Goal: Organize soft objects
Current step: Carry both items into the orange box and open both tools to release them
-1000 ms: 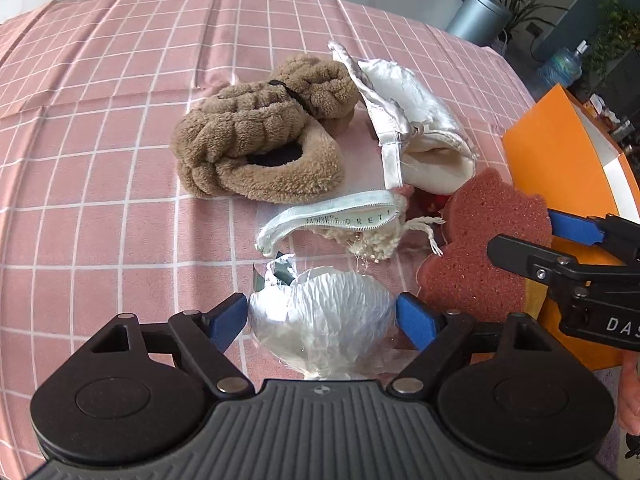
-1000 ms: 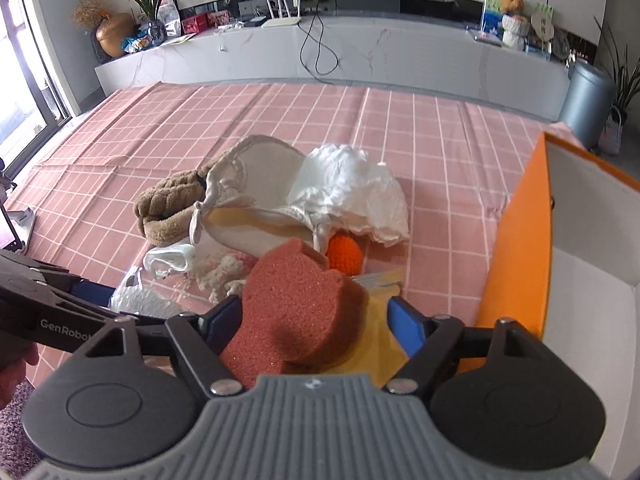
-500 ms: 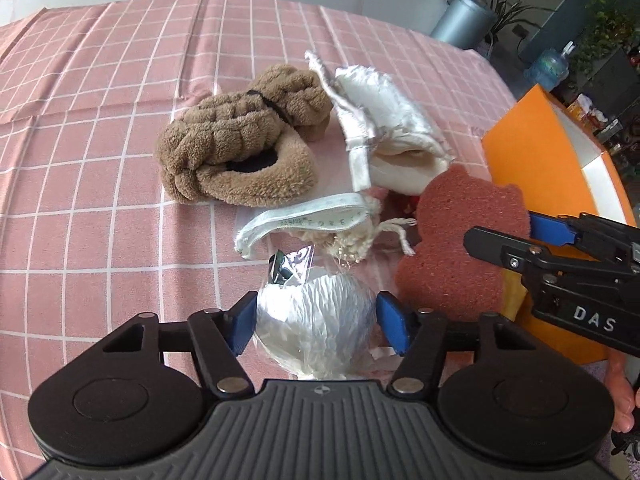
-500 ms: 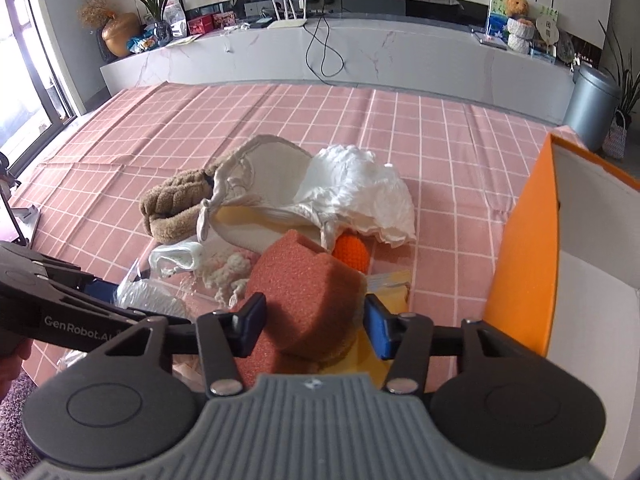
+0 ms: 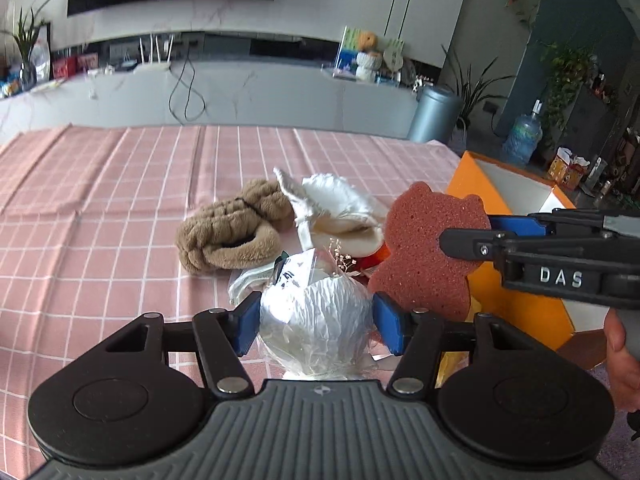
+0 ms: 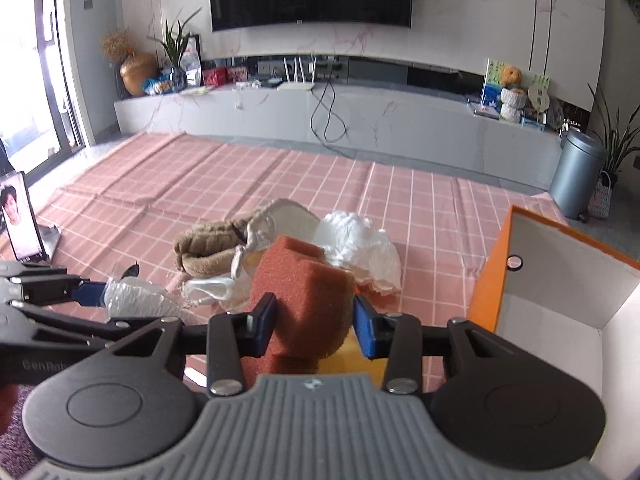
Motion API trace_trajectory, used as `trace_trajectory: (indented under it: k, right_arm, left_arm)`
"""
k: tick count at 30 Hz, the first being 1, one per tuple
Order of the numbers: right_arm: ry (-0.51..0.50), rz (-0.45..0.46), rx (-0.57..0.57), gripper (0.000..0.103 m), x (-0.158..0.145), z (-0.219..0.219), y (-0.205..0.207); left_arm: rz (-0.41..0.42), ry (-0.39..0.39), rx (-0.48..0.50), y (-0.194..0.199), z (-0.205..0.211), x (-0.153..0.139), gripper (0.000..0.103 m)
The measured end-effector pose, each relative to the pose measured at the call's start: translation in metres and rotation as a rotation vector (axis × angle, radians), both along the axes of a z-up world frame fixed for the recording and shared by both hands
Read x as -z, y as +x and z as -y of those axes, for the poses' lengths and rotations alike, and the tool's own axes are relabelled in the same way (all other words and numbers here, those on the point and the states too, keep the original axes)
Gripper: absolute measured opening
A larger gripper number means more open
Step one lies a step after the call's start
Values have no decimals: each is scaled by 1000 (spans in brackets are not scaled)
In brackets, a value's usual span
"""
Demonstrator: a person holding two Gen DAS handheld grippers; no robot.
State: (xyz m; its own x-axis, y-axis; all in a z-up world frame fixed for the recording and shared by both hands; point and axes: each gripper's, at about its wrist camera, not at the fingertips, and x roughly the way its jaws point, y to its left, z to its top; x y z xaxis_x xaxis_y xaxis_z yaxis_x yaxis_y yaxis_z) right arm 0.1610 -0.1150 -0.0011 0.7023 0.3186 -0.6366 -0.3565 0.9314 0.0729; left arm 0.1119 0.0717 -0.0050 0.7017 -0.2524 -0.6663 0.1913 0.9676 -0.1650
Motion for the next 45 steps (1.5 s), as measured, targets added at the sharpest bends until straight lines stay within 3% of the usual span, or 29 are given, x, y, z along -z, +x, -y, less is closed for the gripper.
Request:
trace_trajectory:
  k: [9, 16, 22, 29, 35, 45]
  right_arm:
    - [62, 133, 57, 41, -34, 31, -30]
    - [120, 180, 130, 41, -62, 67, -40]
    - [125, 202, 181, 41, -76, 99, -53]
    - [52, 199, 237, 41, -83, 145, -66]
    - [-42, 133, 277, 41, -71, 184, -67]
    - [-102, -48, 251, 41, -20, 217, -30]
  left_arm:
    - [93, 19, 21, -22, 22, -20, 68]
    - [158, -4, 46, -29, 37, -37, 68]
    - [226, -26, 100, -26, 63, -58, 68]
    - [303, -38, 240, -15, 122, -76, 68]
    - [289, -10, 370, 5, 179, -66, 68]
    - [115, 141, 486, 51, 243, -22, 68]
